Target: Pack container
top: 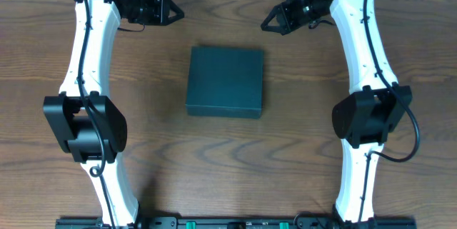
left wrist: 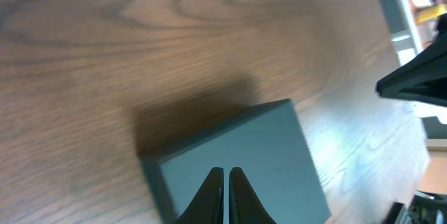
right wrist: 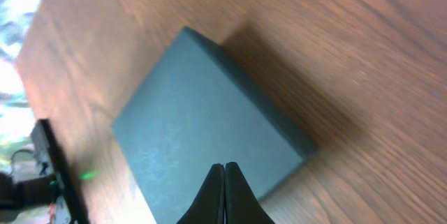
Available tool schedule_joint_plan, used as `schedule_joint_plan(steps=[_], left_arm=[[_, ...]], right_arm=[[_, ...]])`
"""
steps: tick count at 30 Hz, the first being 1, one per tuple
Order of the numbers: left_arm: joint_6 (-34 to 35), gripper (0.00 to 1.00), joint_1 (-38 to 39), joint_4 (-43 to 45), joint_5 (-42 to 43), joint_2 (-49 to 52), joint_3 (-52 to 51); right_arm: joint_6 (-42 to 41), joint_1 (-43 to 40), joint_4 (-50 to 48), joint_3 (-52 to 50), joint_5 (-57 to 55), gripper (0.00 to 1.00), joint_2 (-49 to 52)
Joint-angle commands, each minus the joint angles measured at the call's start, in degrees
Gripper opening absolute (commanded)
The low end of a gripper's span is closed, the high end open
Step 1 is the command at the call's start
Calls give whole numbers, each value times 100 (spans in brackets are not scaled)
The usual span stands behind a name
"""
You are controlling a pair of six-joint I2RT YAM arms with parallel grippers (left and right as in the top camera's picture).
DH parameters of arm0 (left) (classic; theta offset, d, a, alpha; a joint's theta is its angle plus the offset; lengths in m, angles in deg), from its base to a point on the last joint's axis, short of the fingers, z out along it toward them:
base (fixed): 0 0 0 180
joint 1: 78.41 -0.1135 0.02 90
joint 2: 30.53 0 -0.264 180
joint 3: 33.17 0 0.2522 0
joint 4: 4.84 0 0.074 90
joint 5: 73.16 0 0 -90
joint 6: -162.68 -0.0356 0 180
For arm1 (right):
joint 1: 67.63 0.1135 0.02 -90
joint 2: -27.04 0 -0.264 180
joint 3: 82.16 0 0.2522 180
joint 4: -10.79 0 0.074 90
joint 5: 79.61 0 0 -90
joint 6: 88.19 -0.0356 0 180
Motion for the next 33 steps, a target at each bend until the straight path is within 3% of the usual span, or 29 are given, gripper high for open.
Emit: schedule_joint_plan(steps=[1,5,10,19,28,33], left_arm=[[105,6,-2,-94,-555,-94,109],[1121,6,-4,-125,-1554,-94,109],[1690,6,-4,-275,-1921,-111,109],[1495,6,72,-1252,-2306,-673,109],[881,6,1587,-2822,-3628,-2122,55],[887,6,2107,-2924,-3882,-3591,-555]], right_arm=[[-518,-83,-79,13,-647,1,-164],[-1191,-278,-326,13,-1541,1,-164],[-1318,-573,-787,13,-1690,1,-166],[-1281,-660,-44,13,-1582,1,-380],[-1008,-428,1486,13,-1869,1,-1821],[-1012,44,1768,-267,-2140,2,-3038]])
